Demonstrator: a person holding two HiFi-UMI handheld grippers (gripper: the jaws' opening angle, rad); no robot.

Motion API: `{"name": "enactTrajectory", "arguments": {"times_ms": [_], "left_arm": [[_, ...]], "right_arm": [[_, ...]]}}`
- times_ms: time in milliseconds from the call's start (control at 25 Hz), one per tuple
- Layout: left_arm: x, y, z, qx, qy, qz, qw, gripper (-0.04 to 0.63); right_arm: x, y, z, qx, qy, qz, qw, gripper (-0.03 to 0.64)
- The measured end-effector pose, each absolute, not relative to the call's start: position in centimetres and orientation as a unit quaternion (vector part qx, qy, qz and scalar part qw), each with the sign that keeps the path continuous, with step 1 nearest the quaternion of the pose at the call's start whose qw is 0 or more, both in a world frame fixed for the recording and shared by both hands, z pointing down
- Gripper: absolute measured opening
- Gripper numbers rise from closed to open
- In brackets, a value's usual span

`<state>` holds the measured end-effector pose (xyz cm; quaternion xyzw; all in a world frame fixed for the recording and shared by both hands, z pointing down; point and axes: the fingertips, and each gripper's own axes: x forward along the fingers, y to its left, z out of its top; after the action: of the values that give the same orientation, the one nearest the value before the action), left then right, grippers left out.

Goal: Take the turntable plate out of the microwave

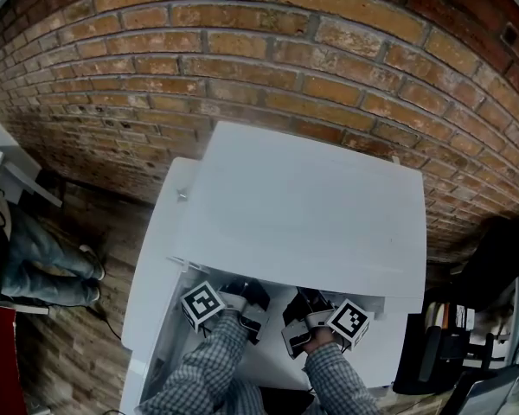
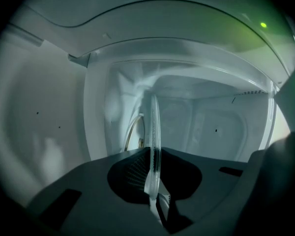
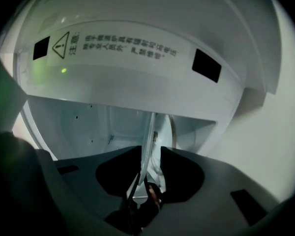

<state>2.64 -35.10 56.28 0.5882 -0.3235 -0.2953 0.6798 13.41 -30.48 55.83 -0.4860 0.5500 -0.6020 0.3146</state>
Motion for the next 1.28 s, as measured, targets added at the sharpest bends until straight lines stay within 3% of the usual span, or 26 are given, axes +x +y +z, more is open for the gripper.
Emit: {"name": "enactTrajectory", "arguments": {"times_ms": [360,520,1280], "left_arm": [[3.2,-34.0,55.9,0.608,-0.301,-0.287,0.676,0.032],[3.4,-33.9,55.1,0.614,-0.279,-0.305,0.672,0.032],[2.6,-28.4,52.1,0.636,-0.244,-0.310,0.664,0.034]], "right_arm": [[13.4,-32.7,56.2,-0.496,0.552,-0.582,0.332,0.101],[13.5,-32.8,56.1,-0.494,0.558,-0.571,0.346,0.049],[12.5,-27.1,53.4,-0.484,0.578,-0.540,0.375,0.044]]}}
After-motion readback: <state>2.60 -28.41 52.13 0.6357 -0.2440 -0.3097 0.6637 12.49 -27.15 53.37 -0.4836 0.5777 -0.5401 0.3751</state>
